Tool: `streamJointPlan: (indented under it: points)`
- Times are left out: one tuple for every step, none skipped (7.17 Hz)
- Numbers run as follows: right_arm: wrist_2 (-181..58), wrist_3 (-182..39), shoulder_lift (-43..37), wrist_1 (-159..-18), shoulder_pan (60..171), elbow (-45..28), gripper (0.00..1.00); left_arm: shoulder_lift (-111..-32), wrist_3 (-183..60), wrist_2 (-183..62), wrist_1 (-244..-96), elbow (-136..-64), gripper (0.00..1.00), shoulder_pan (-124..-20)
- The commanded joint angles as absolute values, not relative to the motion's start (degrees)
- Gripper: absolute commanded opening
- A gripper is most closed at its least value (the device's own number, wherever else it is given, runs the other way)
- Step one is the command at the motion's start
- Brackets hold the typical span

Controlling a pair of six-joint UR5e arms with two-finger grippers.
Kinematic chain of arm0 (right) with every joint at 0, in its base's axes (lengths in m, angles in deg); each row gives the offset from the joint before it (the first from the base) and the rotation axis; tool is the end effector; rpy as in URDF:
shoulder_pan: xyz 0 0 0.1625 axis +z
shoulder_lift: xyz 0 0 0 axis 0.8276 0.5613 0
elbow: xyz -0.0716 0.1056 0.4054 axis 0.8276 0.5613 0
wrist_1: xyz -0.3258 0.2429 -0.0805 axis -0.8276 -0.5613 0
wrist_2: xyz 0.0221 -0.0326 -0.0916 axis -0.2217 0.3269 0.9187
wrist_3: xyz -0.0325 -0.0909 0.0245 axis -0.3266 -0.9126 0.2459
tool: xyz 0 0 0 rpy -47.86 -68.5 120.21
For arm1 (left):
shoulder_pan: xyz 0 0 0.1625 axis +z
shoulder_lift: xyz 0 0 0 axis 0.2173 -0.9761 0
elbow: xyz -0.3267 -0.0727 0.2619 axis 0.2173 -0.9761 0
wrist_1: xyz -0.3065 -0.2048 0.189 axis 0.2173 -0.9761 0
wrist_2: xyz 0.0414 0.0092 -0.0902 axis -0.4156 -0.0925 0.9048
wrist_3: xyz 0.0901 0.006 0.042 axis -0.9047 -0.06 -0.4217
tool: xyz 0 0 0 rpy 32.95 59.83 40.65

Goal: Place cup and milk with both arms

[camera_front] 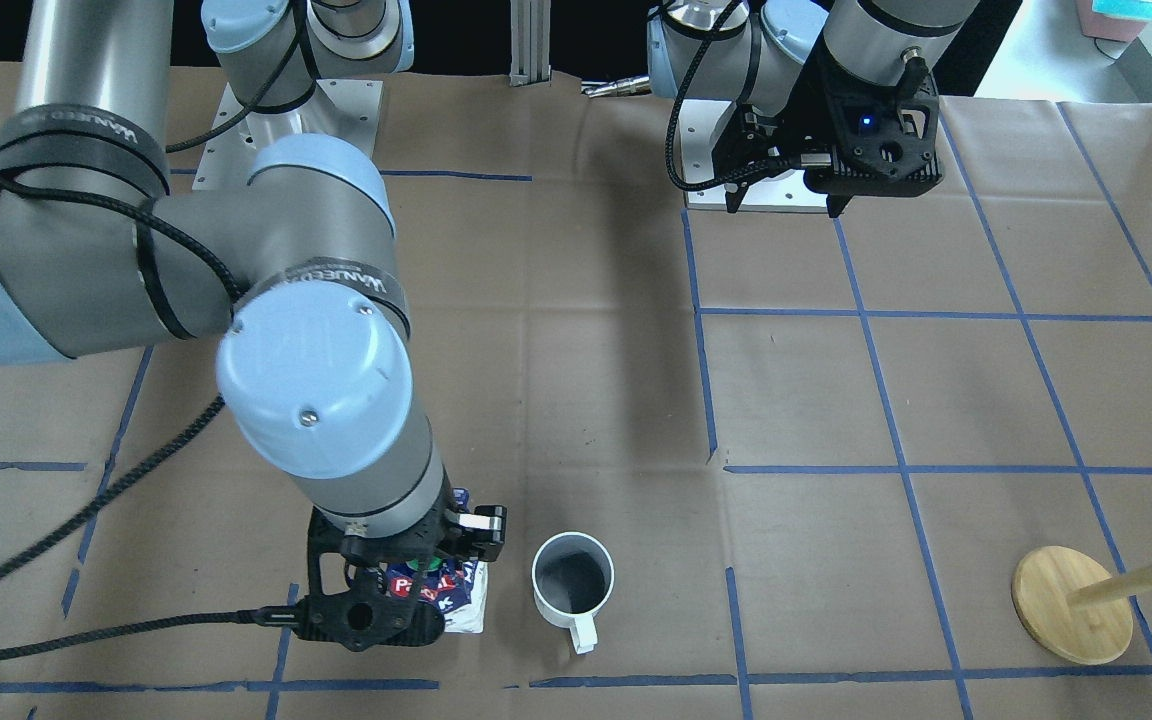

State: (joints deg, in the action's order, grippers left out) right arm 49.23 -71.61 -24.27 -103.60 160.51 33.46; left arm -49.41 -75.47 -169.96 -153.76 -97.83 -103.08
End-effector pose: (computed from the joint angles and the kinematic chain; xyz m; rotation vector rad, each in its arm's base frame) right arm 0.3285 -0.7138 0.3611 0.0387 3.1053 0.0288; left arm -0.1412 -0.4602 0.5050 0.0075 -3.1020 -0.1577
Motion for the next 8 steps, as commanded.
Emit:
streamJointPlan:
  points:
    - [49.30, -72.39, -25.68, -103.18, 161.14, 32.86, 0.57, -49.41, -75.47, -169.95, -153.85, -97.83, 1.00, -103.08]
    - [49.13, -72.48, -25.76, -103.01, 161.23, 32.69, 0.57, -49.41, -75.47, -169.95, -153.76, -97.83, 1.00, -103.08]
    - [48.95, -72.39, -25.85, -103.09, 161.15, 32.86, 0.64, -49.41, -75.47, -169.95, -153.85, -97.83, 1.00, -103.08]
    - [48.86, -72.13, -25.85, -103.27, 161.15, 32.95, 1.00, -49.41, -75.47, -169.87, -153.76, -97.83, 1.00, -103.08]
    - [49.04, -72.04, -25.85, -103.09, 160.97, 32.95, 1.00, -49.33, -75.38, -169.95, -153.76, -98.09, 1.00, -103.08]
    - [49.04, -72.04, -25.51, -103.09, 160.71, 33.12, 1.00, -49.06, -75.38, -169.95, -153.76, -98.53, 1.00, -103.08]
    - [49.12, -72.30, -24.81, -103.09, 160.01, 33.30, 1.00, -48.98, -75.38, -169.95, -153.76, -98.62, 1.00, -103.08]
    - [49.21, -72.39, -23.23, -102.75, 159.92, 33.04, 1.00, -48.97, -75.47, -169.87, -153.76, -98.62, 1.00, -103.08]
